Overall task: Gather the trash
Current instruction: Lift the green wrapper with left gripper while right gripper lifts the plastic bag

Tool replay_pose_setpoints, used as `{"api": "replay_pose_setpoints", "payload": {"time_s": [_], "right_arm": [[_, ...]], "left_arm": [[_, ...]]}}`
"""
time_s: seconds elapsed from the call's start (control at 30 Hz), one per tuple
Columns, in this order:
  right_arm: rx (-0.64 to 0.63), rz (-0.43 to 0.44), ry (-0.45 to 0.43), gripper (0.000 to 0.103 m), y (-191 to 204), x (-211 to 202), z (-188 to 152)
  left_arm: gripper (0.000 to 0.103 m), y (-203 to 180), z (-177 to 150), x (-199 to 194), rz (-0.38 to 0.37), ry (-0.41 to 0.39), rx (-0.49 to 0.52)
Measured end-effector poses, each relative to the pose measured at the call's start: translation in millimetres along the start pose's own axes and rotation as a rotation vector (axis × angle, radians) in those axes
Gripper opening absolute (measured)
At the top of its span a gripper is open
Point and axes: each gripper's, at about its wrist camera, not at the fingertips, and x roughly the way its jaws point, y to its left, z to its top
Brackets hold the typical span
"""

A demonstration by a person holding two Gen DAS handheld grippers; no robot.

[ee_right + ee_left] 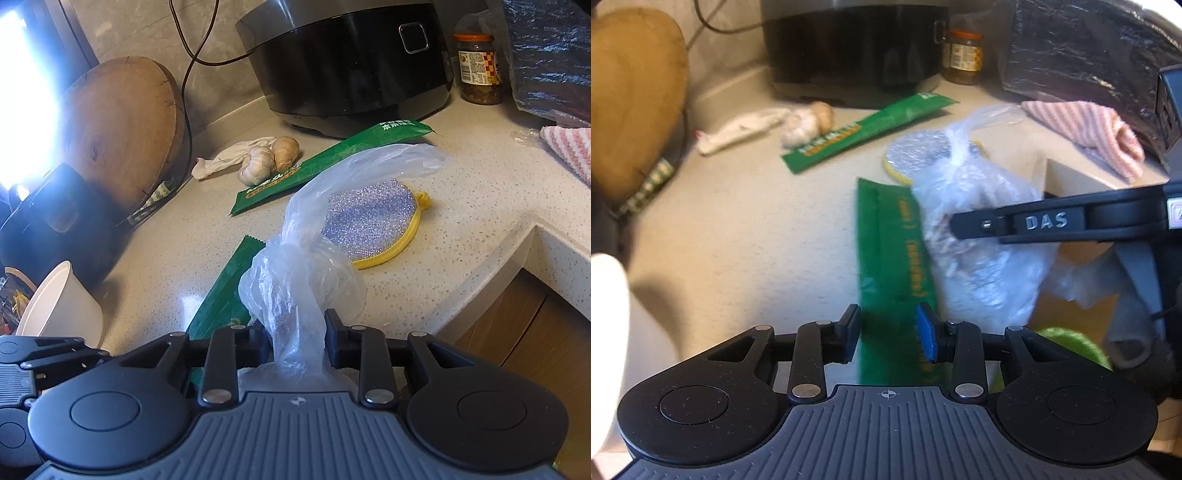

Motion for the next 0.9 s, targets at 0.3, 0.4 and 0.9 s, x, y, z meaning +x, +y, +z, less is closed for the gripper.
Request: {"api": "replay_pose_setpoints", "payload": {"time_s": [0.3, 0.4, 0.9], "right_arm": [[0.001, 0.000, -0.001, 0.031, 0.5, -0.8, -1.3], [-0.014, -0.012, 0.001, 0.035, 2.2, -1.1, -0.7], [-0.035, 0.008, 0.020, 0.018, 10.0, -4.1, 3.0]], "left_arm": [[0.041, -5.0, 7.1, 8.1, 0.004, 0.004, 0.015], [0.051, -12.7, 11.1, 14.0, -0.013, 0.043, 0.073], [0.047, 14.2, 6.5, 12.4, -0.015, -0.010, -0.046]]}}
